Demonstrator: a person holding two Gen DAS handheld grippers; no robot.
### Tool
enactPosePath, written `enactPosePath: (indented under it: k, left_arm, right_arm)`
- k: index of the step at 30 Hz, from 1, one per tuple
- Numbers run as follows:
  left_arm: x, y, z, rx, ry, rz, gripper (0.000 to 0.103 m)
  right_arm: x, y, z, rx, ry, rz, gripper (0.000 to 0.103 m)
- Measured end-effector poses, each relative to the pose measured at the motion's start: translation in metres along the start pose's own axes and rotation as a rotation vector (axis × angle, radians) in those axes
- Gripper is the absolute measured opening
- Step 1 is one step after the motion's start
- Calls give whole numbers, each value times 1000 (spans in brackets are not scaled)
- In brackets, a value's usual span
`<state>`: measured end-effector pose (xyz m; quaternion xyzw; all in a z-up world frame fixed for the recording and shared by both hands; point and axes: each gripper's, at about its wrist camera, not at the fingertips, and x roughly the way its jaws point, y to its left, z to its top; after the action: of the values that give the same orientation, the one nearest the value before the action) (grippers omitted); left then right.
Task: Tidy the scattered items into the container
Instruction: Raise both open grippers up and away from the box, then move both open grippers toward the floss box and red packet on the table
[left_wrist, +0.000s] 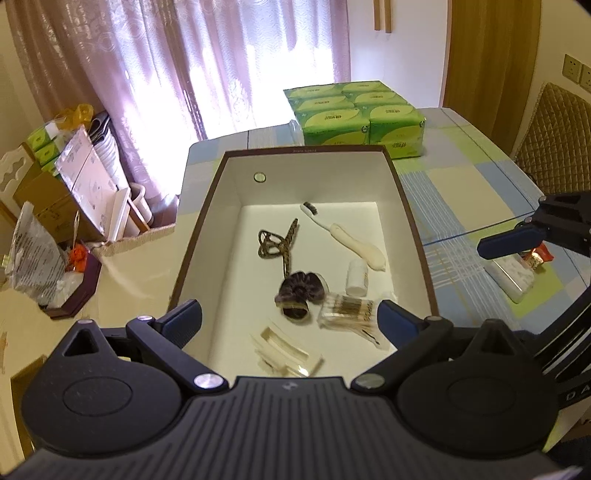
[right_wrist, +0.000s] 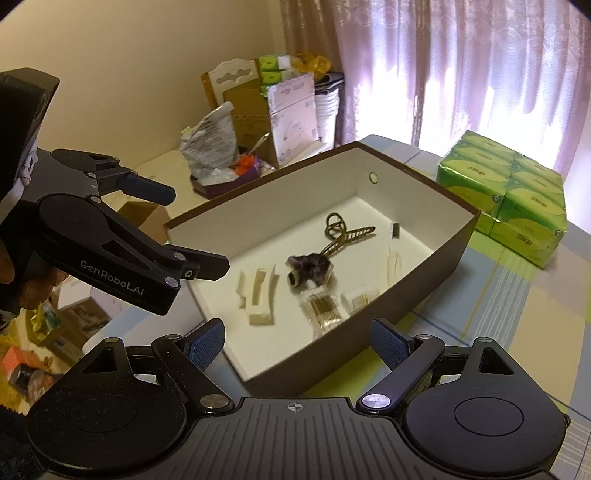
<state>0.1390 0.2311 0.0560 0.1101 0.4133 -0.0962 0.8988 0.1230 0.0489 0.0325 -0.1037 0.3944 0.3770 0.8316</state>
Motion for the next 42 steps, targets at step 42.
enactPosePath:
  k: [42]
  left_arm:
    - [-7,-108,-70,-213,183,37,100]
  right_arm:
    - [-65,-84,-113,158,104,56,91]
